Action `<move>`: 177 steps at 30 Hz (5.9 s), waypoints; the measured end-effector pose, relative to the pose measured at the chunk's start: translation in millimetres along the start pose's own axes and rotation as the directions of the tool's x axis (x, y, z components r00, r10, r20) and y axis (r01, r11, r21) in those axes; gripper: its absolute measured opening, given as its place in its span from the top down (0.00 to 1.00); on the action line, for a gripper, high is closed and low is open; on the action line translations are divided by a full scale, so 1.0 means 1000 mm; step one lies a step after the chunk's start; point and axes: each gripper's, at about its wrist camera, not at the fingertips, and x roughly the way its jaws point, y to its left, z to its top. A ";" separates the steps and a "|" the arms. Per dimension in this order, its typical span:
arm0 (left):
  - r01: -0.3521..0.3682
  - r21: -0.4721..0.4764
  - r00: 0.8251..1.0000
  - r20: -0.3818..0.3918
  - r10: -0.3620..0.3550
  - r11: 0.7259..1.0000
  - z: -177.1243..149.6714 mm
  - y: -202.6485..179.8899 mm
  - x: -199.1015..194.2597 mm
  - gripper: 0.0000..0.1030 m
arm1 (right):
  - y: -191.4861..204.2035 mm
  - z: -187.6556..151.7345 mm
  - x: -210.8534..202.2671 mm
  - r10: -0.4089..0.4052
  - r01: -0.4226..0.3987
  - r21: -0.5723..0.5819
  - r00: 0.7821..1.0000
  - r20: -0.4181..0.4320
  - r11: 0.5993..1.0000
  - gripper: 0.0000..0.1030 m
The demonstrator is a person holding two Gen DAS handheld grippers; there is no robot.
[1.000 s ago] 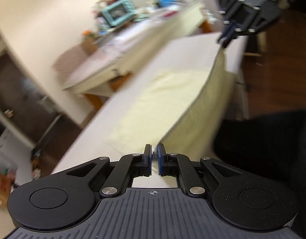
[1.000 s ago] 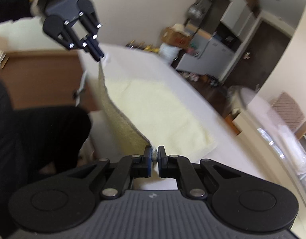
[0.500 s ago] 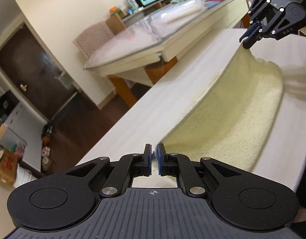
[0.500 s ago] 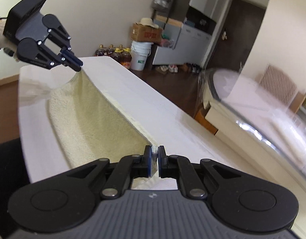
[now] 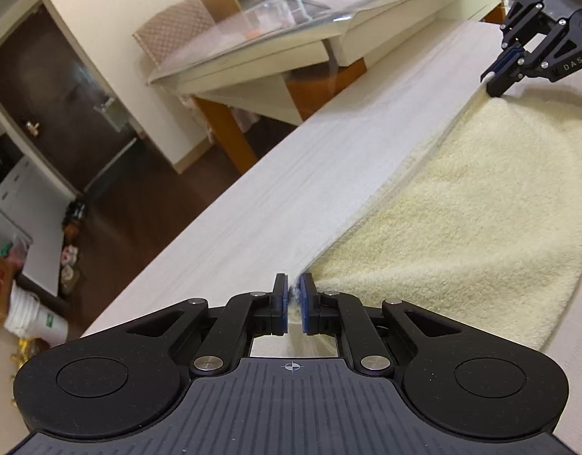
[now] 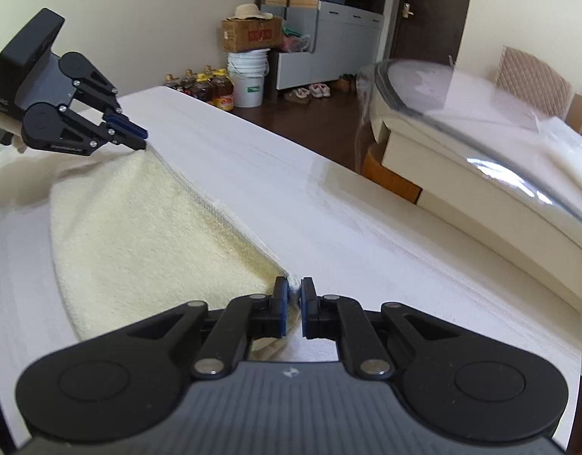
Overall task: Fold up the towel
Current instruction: 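Lay the folded towel on the table and open both grippers, then move both open grippers to the short end of the folded towel, then grasp the towel end with the left gripper while the right gripper grasps beside it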
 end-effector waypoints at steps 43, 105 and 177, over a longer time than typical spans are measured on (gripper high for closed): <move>0.083 -0.174 0.996 0.047 -0.076 0.981 -0.061 -0.064 -0.091 0.69 | 0.073 -0.044 -0.050 -0.053 0.055 -0.051 0.998 0.036 0.997 0.53; -0.018 -0.291 0.988 0.142 0.062 0.956 -0.087 -0.028 -0.129 0.10 | 0.175 0.005 -0.066 -0.016 -0.137 0.445 0.947 0.322 0.885 0.00; 0.211 0.563 0.913 0.179 -0.367 0.799 -0.073 -0.115 -0.102 0.91 | 0.189 0.004 -0.095 0.172 -0.172 0.018 0.985 -0.018 0.985 0.89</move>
